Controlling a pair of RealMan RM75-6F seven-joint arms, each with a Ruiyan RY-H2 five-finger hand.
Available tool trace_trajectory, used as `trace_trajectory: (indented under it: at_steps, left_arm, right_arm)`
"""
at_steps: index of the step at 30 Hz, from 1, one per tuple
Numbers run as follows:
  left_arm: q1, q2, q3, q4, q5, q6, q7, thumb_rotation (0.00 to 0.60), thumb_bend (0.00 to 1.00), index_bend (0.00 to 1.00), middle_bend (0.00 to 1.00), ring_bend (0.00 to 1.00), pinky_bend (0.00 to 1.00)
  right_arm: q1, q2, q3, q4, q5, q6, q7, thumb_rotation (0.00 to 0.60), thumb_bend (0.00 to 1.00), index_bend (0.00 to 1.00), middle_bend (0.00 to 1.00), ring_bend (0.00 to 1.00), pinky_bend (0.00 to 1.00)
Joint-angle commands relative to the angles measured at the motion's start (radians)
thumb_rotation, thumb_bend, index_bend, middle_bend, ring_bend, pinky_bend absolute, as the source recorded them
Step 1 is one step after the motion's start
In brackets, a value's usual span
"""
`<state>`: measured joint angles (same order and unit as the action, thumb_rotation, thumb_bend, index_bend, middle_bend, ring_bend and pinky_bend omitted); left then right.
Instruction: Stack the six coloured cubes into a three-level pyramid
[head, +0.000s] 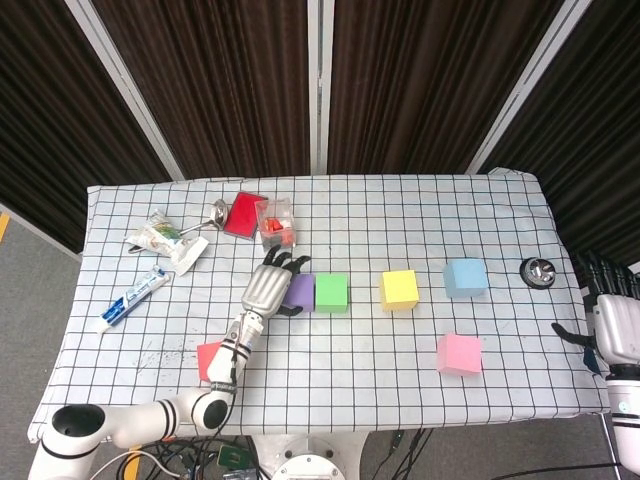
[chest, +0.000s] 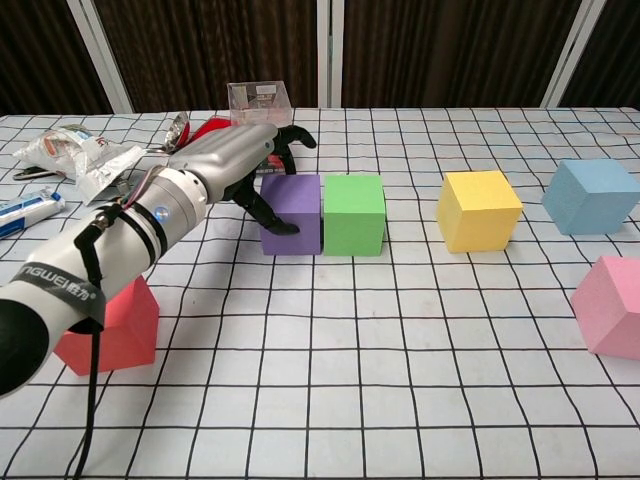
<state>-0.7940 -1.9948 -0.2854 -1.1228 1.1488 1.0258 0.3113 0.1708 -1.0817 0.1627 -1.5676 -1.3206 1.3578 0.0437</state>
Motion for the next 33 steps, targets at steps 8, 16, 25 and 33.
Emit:
trace_trajectory:
  at_steps: [8, 16, 25, 33]
  left_arm:
    - [-0.002, 0.008, 0.006, -0.008, -0.014, -0.030, -0.007, 0.600, 0.14, 0.15, 0.39, 0.16, 0.06]
    - [-0.008, 0.009, 0.004, -0.001, -0.022, -0.042, -0.010, 0.600, 0.12, 0.14, 0.29, 0.16, 0.05]
    - [-0.003, 0.019, 0.011, -0.025, -0.011, -0.038, -0.031, 0.600, 0.11, 0.13, 0.25, 0.16, 0.05]
    - [0.035, 0.111, 0.029, -0.158, -0.003, -0.002, 0.002, 0.600, 0.08, 0.13, 0.21, 0.11, 0.05]
  right_arm:
    - [0.000, -0.002, 0.001, 0.005, 0.006, -0.003, 0.002, 0.600, 0.04, 0.00, 0.00, 0.00, 0.00]
    - [0.000, -0.007, 0.001, 0.014, 0.012, -0.009, 0.009, 0.600, 0.04, 0.00, 0.00, 0.00, 0.00]
    - [0.000, -0.007, 0.002, 0.014, 0.010, -0.008, 0.010, 0.600, 0.04, 0.00, 0.00, 0.00, 0.00]
    - [0.027, 0.010, -0.008, 0.006, -0.024, -0.042, -0.016, 0.600, 0.04, 0.00, 0.00, 0.00, 0.00]
